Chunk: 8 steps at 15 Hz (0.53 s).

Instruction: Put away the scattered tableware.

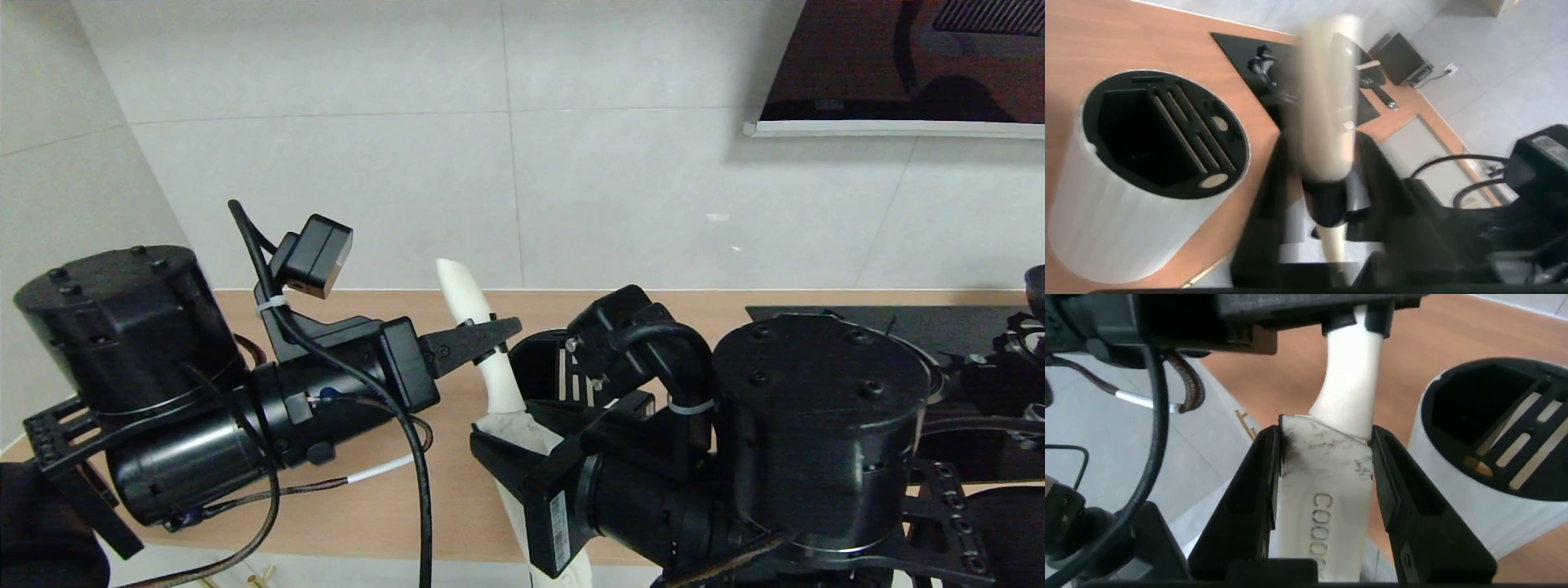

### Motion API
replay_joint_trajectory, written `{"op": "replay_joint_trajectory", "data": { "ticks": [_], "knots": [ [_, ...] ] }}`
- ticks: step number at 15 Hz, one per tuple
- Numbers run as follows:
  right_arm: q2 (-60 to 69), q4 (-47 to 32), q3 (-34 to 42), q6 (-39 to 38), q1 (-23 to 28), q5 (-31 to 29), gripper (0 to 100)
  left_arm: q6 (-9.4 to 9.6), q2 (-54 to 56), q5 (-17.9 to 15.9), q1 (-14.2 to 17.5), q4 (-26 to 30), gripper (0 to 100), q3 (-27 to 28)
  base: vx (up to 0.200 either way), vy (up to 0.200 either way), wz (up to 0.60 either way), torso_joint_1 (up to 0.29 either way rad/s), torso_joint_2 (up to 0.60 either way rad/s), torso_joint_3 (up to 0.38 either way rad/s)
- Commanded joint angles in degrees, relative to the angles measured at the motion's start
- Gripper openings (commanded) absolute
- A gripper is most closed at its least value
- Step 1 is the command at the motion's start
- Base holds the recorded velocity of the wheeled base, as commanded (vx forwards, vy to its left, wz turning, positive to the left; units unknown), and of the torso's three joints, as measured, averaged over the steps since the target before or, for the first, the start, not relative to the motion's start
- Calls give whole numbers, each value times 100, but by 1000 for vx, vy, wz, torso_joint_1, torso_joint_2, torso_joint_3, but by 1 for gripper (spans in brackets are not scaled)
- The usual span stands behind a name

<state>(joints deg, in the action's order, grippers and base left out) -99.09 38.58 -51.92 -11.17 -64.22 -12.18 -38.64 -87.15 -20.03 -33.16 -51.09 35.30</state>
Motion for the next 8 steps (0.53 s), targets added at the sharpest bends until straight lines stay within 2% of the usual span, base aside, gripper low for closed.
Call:
{"op": "replay_joint_trajectory", "data": {
  "ticks": [1,7,8],
  "knots": [
    [21,44,15,0,-20,-4,0,-3,5,-1,-6,3,0,3,0,0,0,0,0,0],
    [30,70,-11,-52,-12,-92,0,-29,40,-1,-6,-15,0,12,0,0,0,0,0,0],
    [38,70,-11,-79,-20,-101,100,-47,40,8,-33,-147,0,-15,0,0,0,0,0,0]
  ]
}}
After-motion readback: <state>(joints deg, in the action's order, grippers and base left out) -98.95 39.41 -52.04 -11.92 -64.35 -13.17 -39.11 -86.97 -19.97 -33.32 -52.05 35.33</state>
